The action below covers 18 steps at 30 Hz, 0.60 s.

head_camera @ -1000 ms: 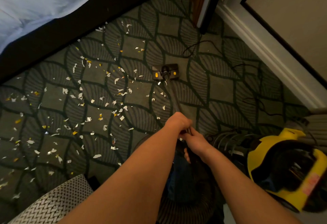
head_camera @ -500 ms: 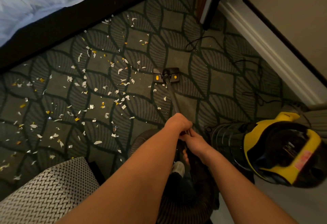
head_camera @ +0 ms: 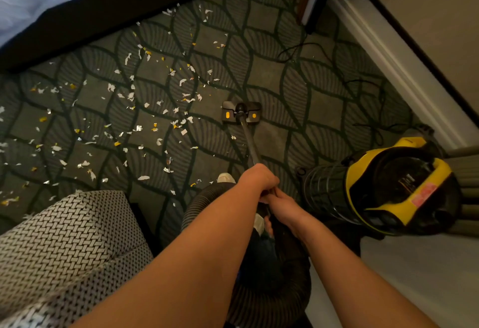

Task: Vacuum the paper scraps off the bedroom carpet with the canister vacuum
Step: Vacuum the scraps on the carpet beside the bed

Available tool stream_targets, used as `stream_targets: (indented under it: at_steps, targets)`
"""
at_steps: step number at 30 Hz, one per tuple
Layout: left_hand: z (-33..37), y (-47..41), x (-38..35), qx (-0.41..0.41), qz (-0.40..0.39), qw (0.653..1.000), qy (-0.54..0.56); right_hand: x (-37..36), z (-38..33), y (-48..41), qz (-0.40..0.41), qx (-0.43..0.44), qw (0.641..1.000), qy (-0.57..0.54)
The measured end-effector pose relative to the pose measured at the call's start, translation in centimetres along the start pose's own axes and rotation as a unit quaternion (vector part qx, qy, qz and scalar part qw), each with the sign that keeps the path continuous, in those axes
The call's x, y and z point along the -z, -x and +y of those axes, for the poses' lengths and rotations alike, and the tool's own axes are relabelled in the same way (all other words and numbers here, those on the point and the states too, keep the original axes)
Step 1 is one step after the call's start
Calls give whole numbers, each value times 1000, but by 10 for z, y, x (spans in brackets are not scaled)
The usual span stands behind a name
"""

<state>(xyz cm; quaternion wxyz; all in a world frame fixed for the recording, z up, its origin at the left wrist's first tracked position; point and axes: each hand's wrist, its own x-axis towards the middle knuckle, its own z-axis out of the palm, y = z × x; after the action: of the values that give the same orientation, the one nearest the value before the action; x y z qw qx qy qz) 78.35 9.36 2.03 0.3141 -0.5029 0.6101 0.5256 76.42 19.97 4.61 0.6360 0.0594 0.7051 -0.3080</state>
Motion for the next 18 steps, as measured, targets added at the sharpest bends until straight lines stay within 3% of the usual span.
stream_targets:
  at_steps: [18]
  targets:
    - [-46,27,-74,20,-6,1000,21,9,84,25,8,18,996,83]
